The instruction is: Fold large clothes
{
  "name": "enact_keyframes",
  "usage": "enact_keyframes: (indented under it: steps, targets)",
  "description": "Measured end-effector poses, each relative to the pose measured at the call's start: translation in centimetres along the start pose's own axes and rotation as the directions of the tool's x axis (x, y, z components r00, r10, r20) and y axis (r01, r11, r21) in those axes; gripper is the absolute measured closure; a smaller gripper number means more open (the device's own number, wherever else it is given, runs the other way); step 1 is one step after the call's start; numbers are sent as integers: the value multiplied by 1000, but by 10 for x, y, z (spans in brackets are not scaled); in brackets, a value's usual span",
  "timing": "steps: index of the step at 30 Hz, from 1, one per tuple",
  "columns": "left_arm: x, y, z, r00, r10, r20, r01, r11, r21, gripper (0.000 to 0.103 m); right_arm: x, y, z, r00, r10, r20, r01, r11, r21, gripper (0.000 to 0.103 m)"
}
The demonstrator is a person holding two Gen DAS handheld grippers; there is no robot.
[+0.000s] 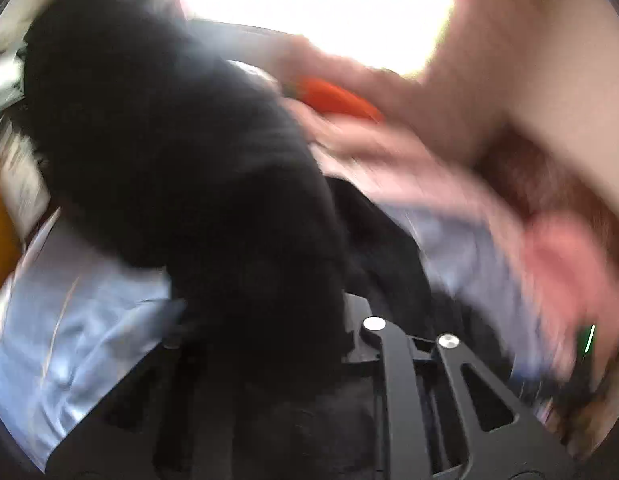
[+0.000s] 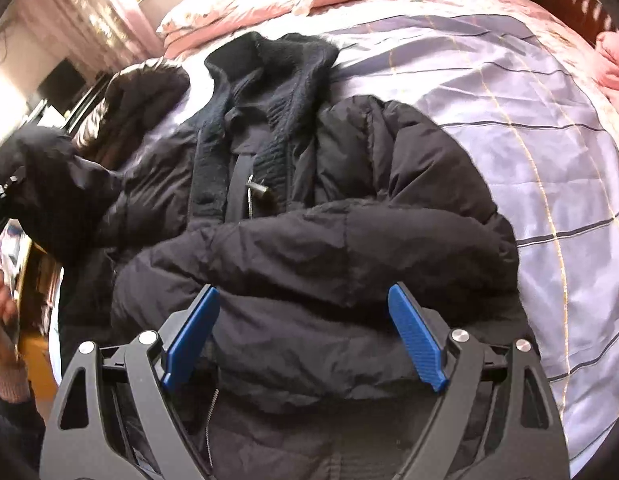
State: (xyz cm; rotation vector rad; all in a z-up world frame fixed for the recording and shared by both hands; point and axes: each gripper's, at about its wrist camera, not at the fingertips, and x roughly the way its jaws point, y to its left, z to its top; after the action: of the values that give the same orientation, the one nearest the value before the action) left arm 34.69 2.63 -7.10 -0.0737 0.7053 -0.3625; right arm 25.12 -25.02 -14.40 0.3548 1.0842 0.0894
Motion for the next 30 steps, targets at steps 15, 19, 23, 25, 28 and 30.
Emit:
enact_keyframes:
  steps: [15,19,23,25,28,30]
  targets:
    - [13,-65,-81,971,80,-227,-22,969,245,60,-44,28,23,982,54,179,-41,996,-75,16]
    - [-1,-38,-93,966,74,-248,-15,973,231,55,-56,81,35,943,268,195,-253,962,-101,16]
    - [43,-55,-105,946,94,-310,-24,975,223,54,-14,131,35,941,336,32,-331,938,-105,16]
    - [51,-56,-111,930,103,-354,-23,974,224,52,32,127,31,963,264,-48,-266,963,-35,16]
    - [31,-52,-118,937,30,-349,58,969,238,35,83,106,21,981,165,-101,-166,986,-1,16]
    - [11,-46,-124,944,28,-330,55,970,239,7,92,99,22,988,127,-88,-130,991,-23,16]
